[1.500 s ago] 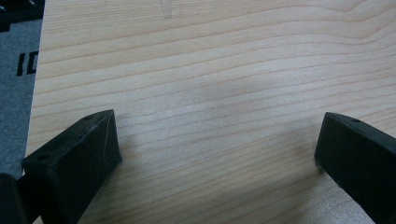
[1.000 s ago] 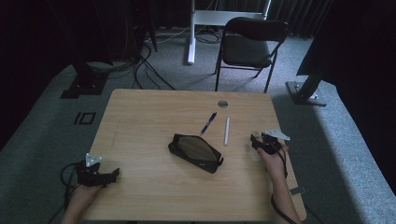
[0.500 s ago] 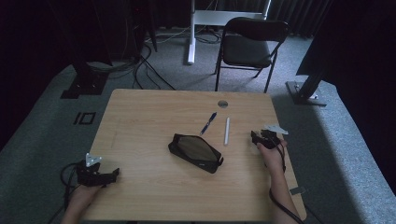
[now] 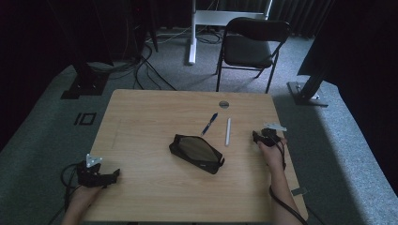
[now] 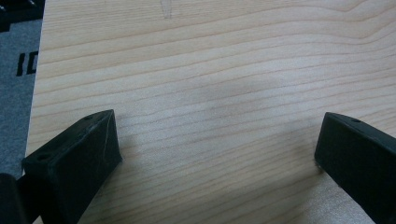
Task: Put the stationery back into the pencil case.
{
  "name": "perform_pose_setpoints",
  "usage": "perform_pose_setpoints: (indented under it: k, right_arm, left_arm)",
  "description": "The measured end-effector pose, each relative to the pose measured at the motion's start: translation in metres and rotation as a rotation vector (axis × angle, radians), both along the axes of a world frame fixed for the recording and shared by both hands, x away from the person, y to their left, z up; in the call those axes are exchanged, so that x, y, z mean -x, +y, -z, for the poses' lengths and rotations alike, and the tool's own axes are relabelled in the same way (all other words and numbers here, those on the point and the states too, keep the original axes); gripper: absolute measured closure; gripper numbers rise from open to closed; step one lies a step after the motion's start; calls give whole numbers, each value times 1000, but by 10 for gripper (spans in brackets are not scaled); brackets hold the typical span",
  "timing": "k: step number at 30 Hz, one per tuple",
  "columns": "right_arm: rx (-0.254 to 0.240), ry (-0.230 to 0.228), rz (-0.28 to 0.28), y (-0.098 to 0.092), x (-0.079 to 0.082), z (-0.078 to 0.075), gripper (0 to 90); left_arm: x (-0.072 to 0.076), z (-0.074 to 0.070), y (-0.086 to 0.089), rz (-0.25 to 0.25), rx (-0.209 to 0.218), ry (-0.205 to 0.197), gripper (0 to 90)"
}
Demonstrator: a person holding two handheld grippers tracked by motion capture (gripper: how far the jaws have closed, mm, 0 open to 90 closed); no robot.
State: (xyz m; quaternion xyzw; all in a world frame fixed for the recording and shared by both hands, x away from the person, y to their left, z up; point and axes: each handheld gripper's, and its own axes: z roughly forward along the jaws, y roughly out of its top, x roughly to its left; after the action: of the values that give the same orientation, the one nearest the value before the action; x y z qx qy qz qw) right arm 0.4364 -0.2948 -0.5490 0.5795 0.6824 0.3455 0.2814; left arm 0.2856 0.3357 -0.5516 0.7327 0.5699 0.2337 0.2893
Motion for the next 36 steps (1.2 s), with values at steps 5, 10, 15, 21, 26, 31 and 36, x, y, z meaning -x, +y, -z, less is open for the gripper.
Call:
perform_pose_setpoints:
  k: [5,10,15,21,26,31,36]
  right_arm:
    - [15,26,-16,1,-3,1,562]
    - [28,47,-19,3,-5,1,591]
    - [18,49,-14,4,-6,1,670]
    - [33,68,-16,5,-7,-1,680]
    - [26,57,-19,4,-3,-5,681]
    - [16,46,-39,4,2,-12,681]
    - [7,35,-62,5,8,-19,681]
  left_arm:
    - [0,0,0,-1,1,-1,1]
    - [0,0,0,0,0,0,1]
    - [0,0,0,-1,1,-1,1]
    - [0,0,0,-1,1,-1,1]
    - [0,0,0,0,0,0,1]
    - [0,0,0,0,0,0,1]
    - [0,0,0,-1,1,-1,1]
